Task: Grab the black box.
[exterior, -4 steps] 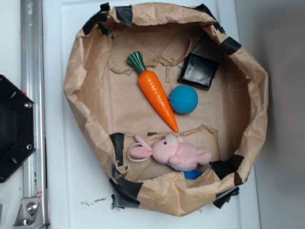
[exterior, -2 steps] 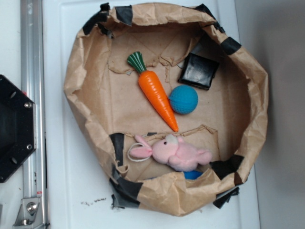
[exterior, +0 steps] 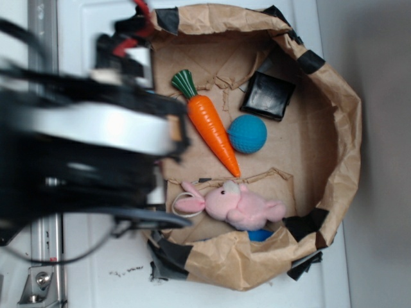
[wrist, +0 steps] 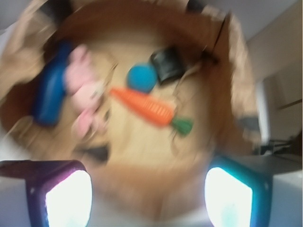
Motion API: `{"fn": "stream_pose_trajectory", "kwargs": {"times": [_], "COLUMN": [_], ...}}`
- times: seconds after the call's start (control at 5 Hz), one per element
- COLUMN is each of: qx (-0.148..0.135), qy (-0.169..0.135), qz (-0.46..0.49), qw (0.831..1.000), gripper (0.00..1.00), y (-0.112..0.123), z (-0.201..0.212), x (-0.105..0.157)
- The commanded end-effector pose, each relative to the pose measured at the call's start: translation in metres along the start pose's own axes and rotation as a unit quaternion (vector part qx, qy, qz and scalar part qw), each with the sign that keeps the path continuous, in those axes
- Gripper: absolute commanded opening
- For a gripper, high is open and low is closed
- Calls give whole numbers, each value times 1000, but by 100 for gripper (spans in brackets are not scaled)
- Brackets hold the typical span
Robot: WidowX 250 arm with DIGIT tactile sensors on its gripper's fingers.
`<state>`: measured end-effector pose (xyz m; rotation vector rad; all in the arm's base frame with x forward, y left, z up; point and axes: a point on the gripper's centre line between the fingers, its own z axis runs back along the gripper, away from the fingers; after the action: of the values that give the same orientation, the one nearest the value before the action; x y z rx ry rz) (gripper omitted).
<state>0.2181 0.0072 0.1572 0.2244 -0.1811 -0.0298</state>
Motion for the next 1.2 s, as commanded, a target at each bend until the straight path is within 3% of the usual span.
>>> {"fn": "stream_pose_trajectory", "kwargs": {"times": [0.0, 0.4, 0.6, 0.8, 1.0], "qx": [43, 29, -4, -26, -83], "qy": [-28, 4, 2, -17, -36], "qz": [-23, 17, 38, 13, -39], "qw": [998, 999, 999, 999, 995], "gripper": [100, 100, 100, 100, 100], "y": [21, 55, 66, 58, 39], "z": [-61, -106, -119, -126, -151], "x": [45, 63, 73, 78, 76]}}
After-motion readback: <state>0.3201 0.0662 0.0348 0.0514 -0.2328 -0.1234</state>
